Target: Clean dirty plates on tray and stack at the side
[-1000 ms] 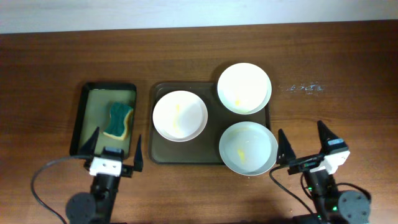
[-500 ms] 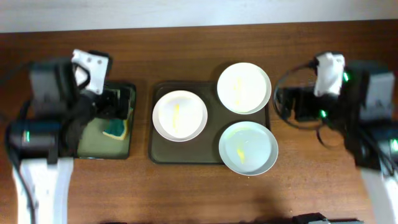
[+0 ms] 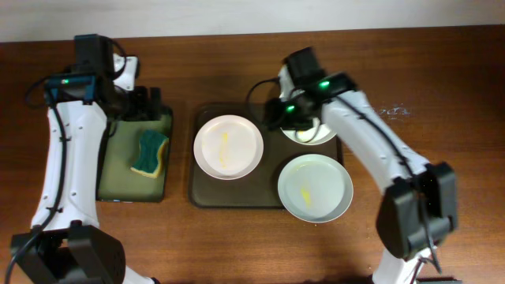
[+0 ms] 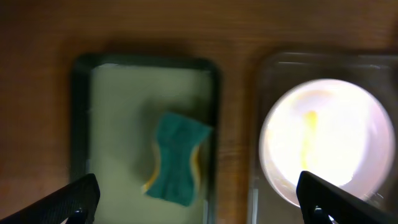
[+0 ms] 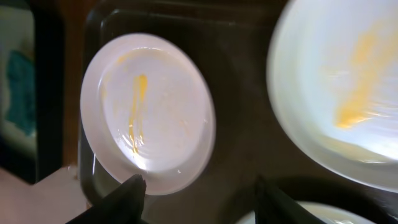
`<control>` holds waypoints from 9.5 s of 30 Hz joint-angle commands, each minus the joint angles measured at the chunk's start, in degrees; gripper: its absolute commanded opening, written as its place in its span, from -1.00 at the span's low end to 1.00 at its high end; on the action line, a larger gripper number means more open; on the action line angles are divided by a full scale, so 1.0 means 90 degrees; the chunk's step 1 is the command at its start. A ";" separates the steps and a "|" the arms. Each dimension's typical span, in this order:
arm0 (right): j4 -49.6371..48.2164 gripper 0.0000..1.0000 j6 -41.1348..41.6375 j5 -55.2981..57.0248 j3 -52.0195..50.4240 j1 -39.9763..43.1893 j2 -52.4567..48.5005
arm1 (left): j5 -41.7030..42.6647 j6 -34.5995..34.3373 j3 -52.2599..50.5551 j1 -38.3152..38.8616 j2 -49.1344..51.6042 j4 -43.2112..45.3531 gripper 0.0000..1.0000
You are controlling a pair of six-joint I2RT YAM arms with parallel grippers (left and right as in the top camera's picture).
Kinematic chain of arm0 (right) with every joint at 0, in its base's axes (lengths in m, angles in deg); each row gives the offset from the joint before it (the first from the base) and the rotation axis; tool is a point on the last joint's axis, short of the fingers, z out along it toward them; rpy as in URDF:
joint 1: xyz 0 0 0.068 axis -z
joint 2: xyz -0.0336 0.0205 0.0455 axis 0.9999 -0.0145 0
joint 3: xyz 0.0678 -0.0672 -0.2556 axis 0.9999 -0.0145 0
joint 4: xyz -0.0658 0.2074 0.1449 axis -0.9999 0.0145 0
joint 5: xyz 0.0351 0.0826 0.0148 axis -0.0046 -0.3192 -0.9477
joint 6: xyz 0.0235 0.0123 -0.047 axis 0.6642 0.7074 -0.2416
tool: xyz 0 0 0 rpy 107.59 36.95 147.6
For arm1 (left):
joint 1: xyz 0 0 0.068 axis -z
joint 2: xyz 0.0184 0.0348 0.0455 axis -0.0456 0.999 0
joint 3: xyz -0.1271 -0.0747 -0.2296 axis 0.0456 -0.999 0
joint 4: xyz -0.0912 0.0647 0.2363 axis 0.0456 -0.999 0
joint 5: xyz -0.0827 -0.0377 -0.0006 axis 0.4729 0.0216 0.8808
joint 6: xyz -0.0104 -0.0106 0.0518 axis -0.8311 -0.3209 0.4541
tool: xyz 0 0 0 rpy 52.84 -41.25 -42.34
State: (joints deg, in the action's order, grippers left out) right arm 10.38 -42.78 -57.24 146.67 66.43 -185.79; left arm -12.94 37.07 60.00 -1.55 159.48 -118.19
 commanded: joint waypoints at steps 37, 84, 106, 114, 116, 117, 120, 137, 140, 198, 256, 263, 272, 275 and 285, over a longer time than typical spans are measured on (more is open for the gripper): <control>-0.0287 -0.92 0.1372 0.1358 0.0061 -0.0918 -0.2042 | 0.0476 0.1552 -0.0075 -0.0527 0.2805 -0.0794 0.12; -0.0138 -0.92 0.0559 -0.0794 0.0058 -0.0172 -0.2038 | 0.3230 -0.0500 -0.0770 0.2667 0.3041 0.0070 -1.00; 0.0168 -0.91 0.0889 -0.0617 -0.0675 -0.0182 -0.2040 | -0.0393 -0.2234 -0.0403 0.2154 0.3038 0.1117 -1.00; 0.0418 -0.91 0.0338 -0.1161 -0.0675 -0.0177 -0.2038 | 0.0262 -0.1506 -0.0403 0.2016 0.3038 0.0787 -1.00; 0.0233 -0.92 0.0117 -0.1416 -0.0690 -0.0177 -0.2038 | 0.0265 -0.1494 -0.0403 0.1996 0.3038 0.0777 -1.00; 0.0090 -0.91 -0.0022 -0.1596 -0.0724 -0.0177 -0.2038 | 0.0372 -0.1348 -0.0403 0.1996 0.3038 0.0780 -1.00; -0.0316 -0.91 -0.0474 -0.2288 -0.0891 -0.0168 -0.2038 | 0.0697 -0.0940 -0.0403 0.1996 0.3038 0.0765 -1.00; -0.0600 -0.91 -0.0797 -0.2531 -0.1248 0.0153 -0.2038 | -0.1525 -0.2742 -0.0262 0.2409 0.3038 0.2399 -1.00; -0.0600 -0.91 -0.0794 -0.2531 -0.1248 0.0148 -0.2038 | -0.2273 -0.2727 -0.0262 0.2705 0.3038 0.2390 -1.00; -0.0687 -0.92 -0.0673 -0.2482 -0.1248 0.0153 -0.2038 | 0.2713 -0.0199 -0.0233 0.2543 0.3038 -0.0248 -1.00; 0.1457 -0.92 0.1987 0.8852 -0.0988 -0.4138 0.1360 | -0.0189 -0.1418 0.2208 0.1790 0.3041 -0.0680 -1.00; 0.1841 -0.92 0.2086 0.9525 -0.0988 -0.4138 0.1360 | -0.0189 -0.1418 0.2208 0.1790 0.3041 -0.0765 -1.00; 0.1804 -0.92 0.2089 0.9374 -0.0988 -0.4124 0.1416 | -0.0189 -0.1418 0.2208 0.1790 0.3041 -0.0763 -1.00; 0.1763 -0.92 0.2086 0.9989 -0.0988 -0.4126 0.1685 | -0.0189 -0.1418 0.2208 0.1790 0.3041 -0.0763 -1.00; 0.1423 -0.92 0.2084 0.7900 -0.0959 -0.3538 0.2181 | -0.0192 -0.1418 0.2208 0.1790 0.3041 -0.0748 -1.00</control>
State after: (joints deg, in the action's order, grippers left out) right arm 24.65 -25.12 21.51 136.81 32.11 -170.09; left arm -15.30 23.39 78.95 14.75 186.65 -124.92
